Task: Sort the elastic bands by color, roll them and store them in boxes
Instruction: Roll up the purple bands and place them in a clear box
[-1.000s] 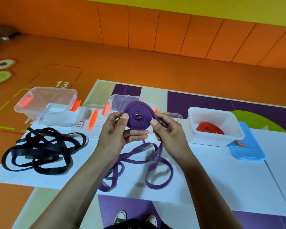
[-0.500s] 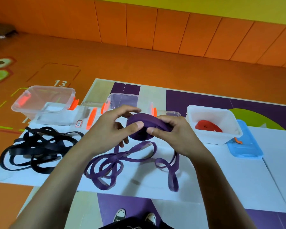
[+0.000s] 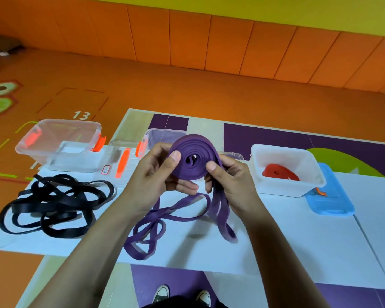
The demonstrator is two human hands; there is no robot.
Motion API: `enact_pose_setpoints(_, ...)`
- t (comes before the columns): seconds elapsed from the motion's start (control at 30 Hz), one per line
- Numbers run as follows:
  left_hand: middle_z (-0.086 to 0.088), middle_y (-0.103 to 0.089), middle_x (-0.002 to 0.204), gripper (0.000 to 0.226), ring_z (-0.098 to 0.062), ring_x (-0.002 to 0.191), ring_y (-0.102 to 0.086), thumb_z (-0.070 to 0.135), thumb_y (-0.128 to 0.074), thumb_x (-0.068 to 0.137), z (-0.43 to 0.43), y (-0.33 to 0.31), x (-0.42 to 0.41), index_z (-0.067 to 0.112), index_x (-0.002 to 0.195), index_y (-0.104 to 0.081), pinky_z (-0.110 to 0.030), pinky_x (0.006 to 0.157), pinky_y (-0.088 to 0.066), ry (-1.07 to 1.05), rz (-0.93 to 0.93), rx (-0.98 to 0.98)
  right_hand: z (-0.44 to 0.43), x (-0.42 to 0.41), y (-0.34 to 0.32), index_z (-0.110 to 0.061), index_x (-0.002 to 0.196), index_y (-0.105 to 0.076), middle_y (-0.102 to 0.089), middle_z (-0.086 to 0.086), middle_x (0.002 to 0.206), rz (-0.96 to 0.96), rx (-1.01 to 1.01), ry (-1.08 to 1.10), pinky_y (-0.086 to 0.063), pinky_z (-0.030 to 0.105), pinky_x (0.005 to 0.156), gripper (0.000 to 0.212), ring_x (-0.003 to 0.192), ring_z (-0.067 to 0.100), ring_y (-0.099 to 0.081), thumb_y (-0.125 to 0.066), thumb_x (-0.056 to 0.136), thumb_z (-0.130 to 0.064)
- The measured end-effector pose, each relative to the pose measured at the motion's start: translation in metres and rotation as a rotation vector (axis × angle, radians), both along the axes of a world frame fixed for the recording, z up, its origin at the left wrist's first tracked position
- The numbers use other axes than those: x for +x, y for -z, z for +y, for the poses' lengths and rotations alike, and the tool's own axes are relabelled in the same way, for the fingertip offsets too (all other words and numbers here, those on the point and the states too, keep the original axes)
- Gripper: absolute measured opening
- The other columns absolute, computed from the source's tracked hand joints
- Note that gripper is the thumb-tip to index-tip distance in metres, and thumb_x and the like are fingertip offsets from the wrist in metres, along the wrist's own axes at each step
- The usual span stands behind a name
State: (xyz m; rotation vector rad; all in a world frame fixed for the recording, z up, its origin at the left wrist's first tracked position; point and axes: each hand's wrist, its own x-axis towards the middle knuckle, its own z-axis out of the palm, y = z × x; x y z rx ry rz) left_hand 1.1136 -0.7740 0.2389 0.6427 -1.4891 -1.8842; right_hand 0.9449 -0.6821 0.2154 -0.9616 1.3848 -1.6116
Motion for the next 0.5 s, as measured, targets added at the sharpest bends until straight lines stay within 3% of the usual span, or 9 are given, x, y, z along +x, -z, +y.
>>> enact_pose_setpoints(0.1,-0.02,-0.074,0.096,0.027,-0.038,0.06,-0.073,0.029,-0.054,0.095,0.004,0.004,-0.002,0.007,0.11,-0.051,-0.041,0.059,-0.062,-0.015,0.028,0.094,-0.002,0.002,0.003,-0.022,0.093,-0.079,-0.059,0.005,0.061,-0.039,0.007,0.008,-0.048,0.024,0.051,0.014,0.047,0.016,-0.052,-0.076,0.086,-0.034)
enact_pose_setpoints(0.23,-0.02,-0.073,0.091,0.028,-0.037,0.059,-0.072,0.032,-0.057,0.099,0.002,0.005,0.002,0.006,0.11,-0.051,-0.039,0.058,-0.061,-0.017,-0.026,0.058,0.002,-0.001,0.0,-0.01,0.096,-0.073,-0.059,0.007,0.063,0.084,0.03,-0.009,-0.047,0.023,0.051,0.028,0.047,0.018,-0.052,-0.069,0.092,-0.037)
enact_pose_setpoints(0.33,-0.019,-0.073,0.089,0.028,-0.035,0.058,-0.071,0.031,-0.056,0.1,-0.002,0.001,0.005,0.006,0.111,-0.049,-0.038,0.056,-0.06,-0.028,-0.01,0.046,0.003,-0.003,-0.006,-0.008,0.106,-0.069,-0.063,0.014,0.075,0.121,0.009,-0.086,-0.054,0.031,0.064,0.029,0.063,0.026,-0.062,-0.059,0.1,-0.034)
enact_pose_setpoints(0.43,-0.018,-0.073,0.092,0.03,-0.035,0.056,-0.071,0.03,-0.053,0.096,-0.002,-0.007,0.005,0.004,0.111,-0.049,-0.038,0.055,-0.06,-0.033,-0.012,0.016,0.001,-0.008,-0.007,-0.008,0.116,-0.072,-0.071,0.015,0.098,0.272,-0.036,-0.075,-0.056,0.037,0.085,0.027,0.092,0.034,-0.066,-0.059,0.101,-0.026)
enact_pose_setpoints(0.5,-0.019,-0.072,0.095,0.03,-0.036,0.056,-0.071,0.03,-0.052,0.093,-0.002,-0.009,0.006,0.006,0.11,-0.05,-0.039,0.055,-0.06,-0.03,-0.015,-0.004,0.001,-0.01,-0.009,-0.008,0.121,-0.071,-0.072,0.016,0.104,0.277,-0.041,-0.077,-0.057,0.035,0.088,0.027,0.097,0.034,-0.068,-0.059,0.101,-0.022)
